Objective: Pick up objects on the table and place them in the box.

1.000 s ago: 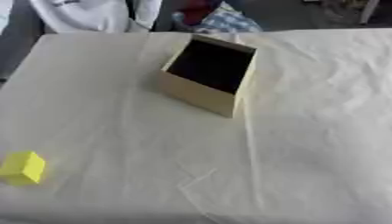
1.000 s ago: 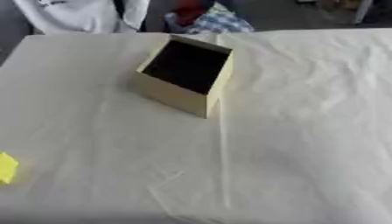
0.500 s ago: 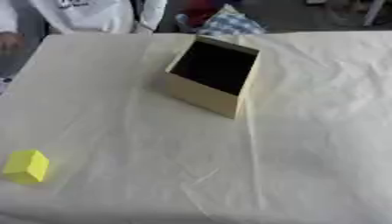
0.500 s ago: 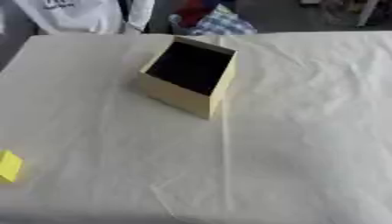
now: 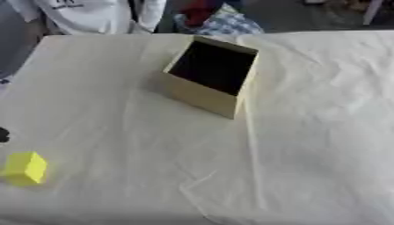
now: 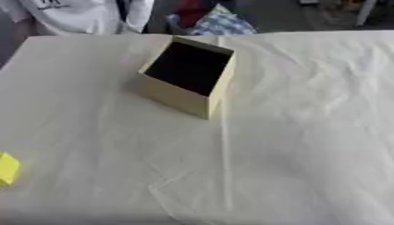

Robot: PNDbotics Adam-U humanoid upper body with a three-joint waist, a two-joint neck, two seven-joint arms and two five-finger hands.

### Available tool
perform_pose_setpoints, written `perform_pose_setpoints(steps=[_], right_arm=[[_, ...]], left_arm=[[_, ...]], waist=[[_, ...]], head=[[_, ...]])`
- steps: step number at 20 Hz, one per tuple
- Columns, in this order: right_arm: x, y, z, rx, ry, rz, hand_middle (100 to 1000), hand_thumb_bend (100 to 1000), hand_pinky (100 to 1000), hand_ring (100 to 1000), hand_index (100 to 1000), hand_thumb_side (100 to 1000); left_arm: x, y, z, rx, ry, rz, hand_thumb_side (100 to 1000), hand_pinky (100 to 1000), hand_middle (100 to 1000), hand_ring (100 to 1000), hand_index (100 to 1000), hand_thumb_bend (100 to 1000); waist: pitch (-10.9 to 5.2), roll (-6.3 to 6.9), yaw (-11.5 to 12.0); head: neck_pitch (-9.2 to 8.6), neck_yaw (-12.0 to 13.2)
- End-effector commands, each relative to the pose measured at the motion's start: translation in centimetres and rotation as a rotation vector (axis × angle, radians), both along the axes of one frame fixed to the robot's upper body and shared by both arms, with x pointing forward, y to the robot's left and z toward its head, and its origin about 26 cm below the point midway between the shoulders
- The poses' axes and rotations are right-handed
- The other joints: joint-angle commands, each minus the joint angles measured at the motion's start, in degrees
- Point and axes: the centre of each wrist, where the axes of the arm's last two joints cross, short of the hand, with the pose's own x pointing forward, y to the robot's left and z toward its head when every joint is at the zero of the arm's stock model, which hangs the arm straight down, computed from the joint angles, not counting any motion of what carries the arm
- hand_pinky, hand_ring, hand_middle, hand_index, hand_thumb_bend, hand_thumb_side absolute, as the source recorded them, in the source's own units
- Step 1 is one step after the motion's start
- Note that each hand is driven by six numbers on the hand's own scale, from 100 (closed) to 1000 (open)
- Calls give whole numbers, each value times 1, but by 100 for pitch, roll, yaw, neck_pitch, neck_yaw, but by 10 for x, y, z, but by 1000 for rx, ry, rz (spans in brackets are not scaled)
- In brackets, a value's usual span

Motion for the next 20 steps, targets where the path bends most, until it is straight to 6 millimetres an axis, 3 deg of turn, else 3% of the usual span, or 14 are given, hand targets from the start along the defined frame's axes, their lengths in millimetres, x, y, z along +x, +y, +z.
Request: perform_pose_setpoints(steps=[1, 20], right_arm=[[0, 0, 9, -13, -22, 9, 538, 100, 610, 648, 708, 858], [1, 3, 7, 2, -15, 25, 534, 100, 609, 646, 708, 861]], left_arm=[[0, 6, 9, 75, -21, 16, 177, 928, 921, 1000, 963, 505], [0, 21, -27, 48, -64, 151, 169, 911, 907, 1000, 941, 469]], waist=[[-40, 8, -9], [-1, -8, -76]], head=[[37, -12], [37, 12]])
